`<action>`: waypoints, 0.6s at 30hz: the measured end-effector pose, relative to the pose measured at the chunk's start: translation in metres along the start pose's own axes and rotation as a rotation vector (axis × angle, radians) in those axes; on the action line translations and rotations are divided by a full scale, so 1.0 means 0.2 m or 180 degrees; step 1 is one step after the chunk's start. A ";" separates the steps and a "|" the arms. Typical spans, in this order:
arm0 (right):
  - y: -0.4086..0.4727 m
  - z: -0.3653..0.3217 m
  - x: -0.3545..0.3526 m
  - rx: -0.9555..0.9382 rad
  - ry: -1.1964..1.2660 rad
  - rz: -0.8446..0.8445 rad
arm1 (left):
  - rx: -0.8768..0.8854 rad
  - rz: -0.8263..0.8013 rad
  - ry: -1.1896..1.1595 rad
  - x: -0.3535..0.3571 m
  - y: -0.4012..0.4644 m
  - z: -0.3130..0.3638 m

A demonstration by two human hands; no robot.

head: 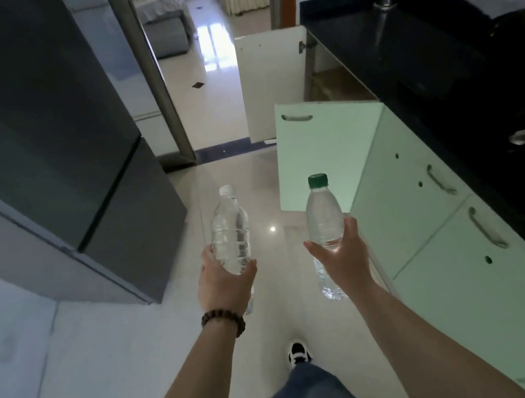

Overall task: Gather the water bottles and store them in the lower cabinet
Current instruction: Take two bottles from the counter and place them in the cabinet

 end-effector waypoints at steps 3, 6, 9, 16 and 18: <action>0.35 -0.14 0.17 0.0085 -0.0008 0.0038 | 0.0000 -0.0018 0.0004 0.10 0.33 0.19; 0.65 -0.29 0.35 0.0063 -0.0042 -0.0017 | 0.0012 -0.0019 -0.0018 0.18 0.63 0.33; 0.89 -0.41 0.54 0.0022 -0.0071 -0.0142 | 0.0007 -0.0013 -0.0096 0.26 0.91 0.44; 1.42 -0.62 1.05 0.0205 0.0114 -0.0170 | 0.0151 -0.0120 -0.0126 0.45 1.65 0.60; 1.58 -0.69 1.21 0.0291 0.0193 -0.0051 | 0.0207 -0.0253 -0.0177 0.53 1.92 0.65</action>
Point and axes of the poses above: each hand's wrist, its own y-axis towards the middle knuckle, its own x-axis out of the palm, z = x × y, the point moved 3 cm from there along y, towards the middle knuckle, and after that the axes turned 9 degrees about z, right-handed, at the moved point
